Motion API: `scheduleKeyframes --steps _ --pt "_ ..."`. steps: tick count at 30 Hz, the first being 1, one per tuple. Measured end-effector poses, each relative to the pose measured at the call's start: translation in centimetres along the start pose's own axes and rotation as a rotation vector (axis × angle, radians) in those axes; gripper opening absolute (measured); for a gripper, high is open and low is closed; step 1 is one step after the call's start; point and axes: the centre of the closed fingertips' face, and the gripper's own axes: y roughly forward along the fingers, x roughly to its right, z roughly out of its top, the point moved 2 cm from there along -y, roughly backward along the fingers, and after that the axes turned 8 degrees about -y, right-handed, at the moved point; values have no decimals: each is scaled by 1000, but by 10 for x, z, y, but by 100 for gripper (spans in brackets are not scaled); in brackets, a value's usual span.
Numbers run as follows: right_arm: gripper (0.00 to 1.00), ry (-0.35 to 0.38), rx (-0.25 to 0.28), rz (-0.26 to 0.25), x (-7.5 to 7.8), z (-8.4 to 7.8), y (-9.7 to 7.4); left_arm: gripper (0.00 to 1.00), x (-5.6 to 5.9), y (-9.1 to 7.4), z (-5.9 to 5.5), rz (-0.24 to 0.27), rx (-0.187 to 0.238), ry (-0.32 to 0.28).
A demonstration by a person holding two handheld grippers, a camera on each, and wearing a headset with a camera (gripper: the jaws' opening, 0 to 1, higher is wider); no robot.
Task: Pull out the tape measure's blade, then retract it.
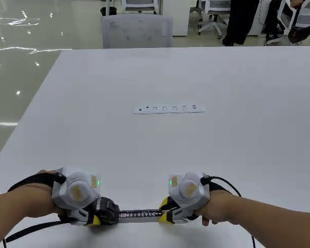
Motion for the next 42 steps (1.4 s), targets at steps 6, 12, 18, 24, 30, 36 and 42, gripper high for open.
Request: scheduleKeyframes --steps 6,12,18,24,30,36,42 --pt "12 0 -1 -1 -1 -7 -5 32 0 0 0 0 -1 -1" --pt "12 3 -1 -4 1 -11 -9 32 0 0 0 1 -1 -3" --pt "12 4 -1 -6 1 -15 -12 32 -1 1 -1 1 -1 -5" --pt "12 -1 -7 -11 2 -18 -14 32 -1 1 -1 2 3 -7" --pt "12 2 -12 -15 2 -23 -19 32 -1 1 -1 2 4 -6" --pt "12 -4 -13 -19 2 -27 -23 32 -1 1 -1 1 5 -7" --pt "12 -6 -17 -21 2 -29 -25 32 -1 0 -1 3 6 -9"
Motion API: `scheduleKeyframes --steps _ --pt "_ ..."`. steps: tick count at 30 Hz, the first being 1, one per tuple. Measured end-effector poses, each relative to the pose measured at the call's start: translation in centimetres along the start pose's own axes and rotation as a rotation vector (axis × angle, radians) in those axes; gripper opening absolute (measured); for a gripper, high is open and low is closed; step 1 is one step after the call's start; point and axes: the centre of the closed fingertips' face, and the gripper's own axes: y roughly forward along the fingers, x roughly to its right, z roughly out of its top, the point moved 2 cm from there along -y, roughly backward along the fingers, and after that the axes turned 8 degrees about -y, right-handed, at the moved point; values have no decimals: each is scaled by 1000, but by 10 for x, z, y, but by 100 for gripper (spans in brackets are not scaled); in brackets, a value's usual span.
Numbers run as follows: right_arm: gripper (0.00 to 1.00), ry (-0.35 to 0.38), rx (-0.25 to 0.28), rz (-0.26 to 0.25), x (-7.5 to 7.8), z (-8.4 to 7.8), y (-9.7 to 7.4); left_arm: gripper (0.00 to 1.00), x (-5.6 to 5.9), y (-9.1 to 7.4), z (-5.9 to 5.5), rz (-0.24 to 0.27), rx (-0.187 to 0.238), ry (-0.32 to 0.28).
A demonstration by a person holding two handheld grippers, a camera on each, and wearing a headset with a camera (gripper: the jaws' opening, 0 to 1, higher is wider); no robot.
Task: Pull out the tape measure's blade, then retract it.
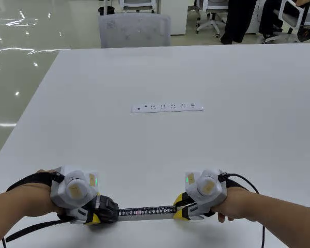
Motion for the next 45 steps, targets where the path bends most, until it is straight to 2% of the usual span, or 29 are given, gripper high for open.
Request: scheduleKeyframes --steps 11,24,45 --pt "12 30 -1 1 2 -13 -8 32 0 0 0 1 3 -1" --pt "12 26 -5 1 1 -19 -14 32 0 1 1 0 3 -2" --pt "12 53 -15 -17 5 -40 -31 32 -1 1 1 -3 2 -6"
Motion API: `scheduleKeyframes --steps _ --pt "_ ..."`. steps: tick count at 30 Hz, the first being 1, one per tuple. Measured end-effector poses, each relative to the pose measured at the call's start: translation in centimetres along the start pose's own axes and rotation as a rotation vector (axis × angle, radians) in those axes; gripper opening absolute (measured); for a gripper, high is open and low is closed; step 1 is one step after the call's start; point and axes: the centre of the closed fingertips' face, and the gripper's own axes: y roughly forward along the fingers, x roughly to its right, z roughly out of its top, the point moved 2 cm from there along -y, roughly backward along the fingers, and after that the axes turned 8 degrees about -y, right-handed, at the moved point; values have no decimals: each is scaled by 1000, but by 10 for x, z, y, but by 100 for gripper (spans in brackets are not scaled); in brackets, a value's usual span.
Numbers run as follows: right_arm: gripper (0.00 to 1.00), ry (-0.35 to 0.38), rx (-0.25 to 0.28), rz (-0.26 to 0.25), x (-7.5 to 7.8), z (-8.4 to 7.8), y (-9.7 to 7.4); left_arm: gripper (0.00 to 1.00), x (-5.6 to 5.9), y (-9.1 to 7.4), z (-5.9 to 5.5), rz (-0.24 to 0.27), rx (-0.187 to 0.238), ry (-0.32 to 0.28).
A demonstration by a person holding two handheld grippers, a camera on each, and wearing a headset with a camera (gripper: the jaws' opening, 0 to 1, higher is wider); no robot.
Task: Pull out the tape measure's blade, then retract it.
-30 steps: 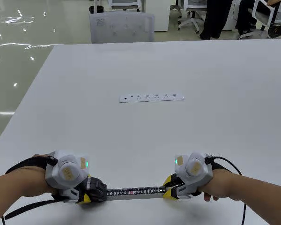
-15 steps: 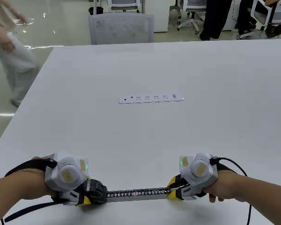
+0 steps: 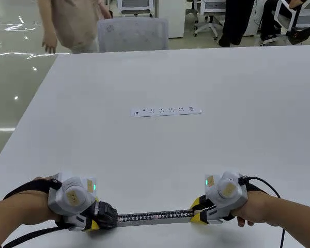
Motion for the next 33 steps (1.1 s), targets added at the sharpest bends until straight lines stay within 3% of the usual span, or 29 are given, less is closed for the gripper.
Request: scheduleKeyframes --steps 33 --pt "12 22 -18 -19 4 -21 -16 32 1 -1 1 2 -3 -3"
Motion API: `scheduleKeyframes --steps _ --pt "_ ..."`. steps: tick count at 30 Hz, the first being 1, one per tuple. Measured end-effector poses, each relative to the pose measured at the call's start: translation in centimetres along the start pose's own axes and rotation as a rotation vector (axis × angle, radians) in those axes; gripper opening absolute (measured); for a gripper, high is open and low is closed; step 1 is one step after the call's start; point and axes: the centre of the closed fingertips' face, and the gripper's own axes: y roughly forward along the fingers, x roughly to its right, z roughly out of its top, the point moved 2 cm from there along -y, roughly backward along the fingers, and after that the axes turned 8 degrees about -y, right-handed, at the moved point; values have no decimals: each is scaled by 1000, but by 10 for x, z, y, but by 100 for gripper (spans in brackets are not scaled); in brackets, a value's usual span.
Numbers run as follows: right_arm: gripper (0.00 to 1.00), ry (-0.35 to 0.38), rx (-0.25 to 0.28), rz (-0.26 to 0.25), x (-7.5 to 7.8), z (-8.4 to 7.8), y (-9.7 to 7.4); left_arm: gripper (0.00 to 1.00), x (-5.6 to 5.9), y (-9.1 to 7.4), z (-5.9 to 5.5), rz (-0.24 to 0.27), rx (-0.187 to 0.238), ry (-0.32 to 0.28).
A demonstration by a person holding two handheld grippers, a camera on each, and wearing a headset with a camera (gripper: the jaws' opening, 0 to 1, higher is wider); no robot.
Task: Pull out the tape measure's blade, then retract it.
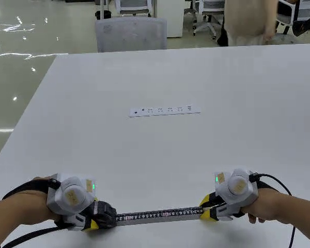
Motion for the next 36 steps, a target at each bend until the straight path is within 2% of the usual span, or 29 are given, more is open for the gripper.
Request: scheduleKeyframes --steps 5,6,7,8,9,10,11,12,13,14,21,24,28,36 --pt "12 3 -1 -3 0 -1 -1 32 0 0 0 1 1 -2" --pt "11 3 -17 -10 2 -3 -1 32 0 0 0 1 0 0" --pt "11 62 8 -41 9 -4 -2 32 0 0 0 1 2 -5" --pt "2 90 18 -41 11 -5 -3 32 -1 0 0 3 4 -10" --pt "2 99 37 -48 13 -5 -5 32 -1 0 0 2 7 -17" --pt "2 88 23 -18 8 -6 -3 32 -1 0 0 0 7 -7" --pt "2 84 14 -8 2 -5 -1 32 0 -1 0 -6 9 32" --pt "0 -4 -95 -38 6 -20 -8 32 2 0 0 -5 13 17" --pt "0 50 -53 -12 0 -15 -7 32 2 -1 0 -2 13 20" --pt "0 50 -32 -22 3 -13 -10 32 1 -1 1 -4 13 19" --pt "0 68 -30 -23 1 -15 -9 32 -1 -1 0 -15 17 27" --pt "0 88 -27 -16 -3 -16 -8 32 0 -1 -1 -19 31 50" --pt "8 110 -15 -5 -8 -15 -11 32 0 0 0 -10 38 44" --pt "14 136 -22 -17 -10 -19 -15 32 0 1 1 -12 39 56"
